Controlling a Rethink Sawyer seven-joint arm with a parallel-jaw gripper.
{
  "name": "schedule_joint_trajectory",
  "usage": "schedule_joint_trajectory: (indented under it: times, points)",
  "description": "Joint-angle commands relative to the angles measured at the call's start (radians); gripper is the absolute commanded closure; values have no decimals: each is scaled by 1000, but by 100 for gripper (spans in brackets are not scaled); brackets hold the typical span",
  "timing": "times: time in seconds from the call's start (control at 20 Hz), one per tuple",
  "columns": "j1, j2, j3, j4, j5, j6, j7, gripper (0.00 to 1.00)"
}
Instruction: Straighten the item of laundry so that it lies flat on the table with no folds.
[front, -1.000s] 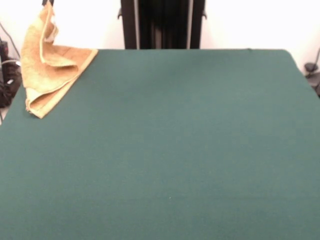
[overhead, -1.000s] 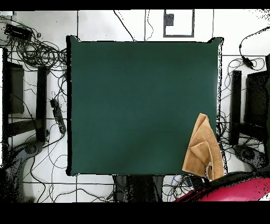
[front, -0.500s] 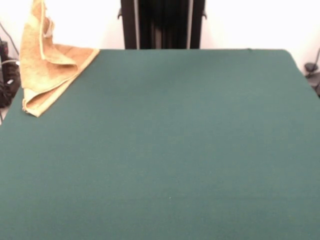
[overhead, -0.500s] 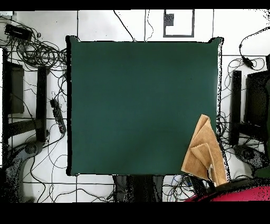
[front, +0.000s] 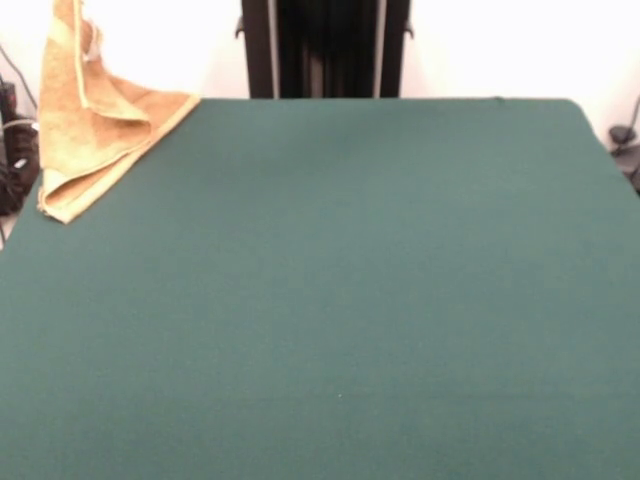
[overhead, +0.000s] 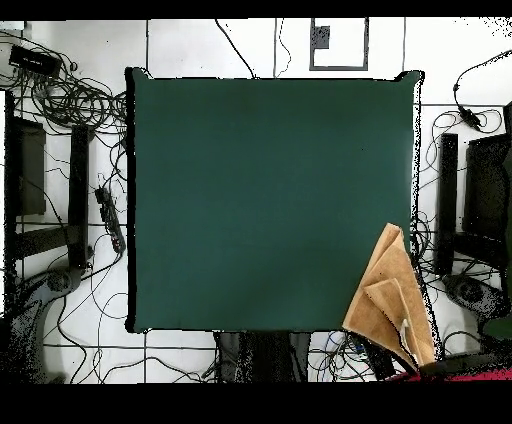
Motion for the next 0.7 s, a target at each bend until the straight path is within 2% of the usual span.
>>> schedule_joint_trajectory:
  times: [0.05, 0.4, 0.7]
  points:
    - [-36, 24, 35, 8, 45, -103, -333, 100]
    - [-85, 24, 19, 8, 18, -128, -372, 100]
    - [-95, 49, 24, 14, 59, -154, -414, 100]
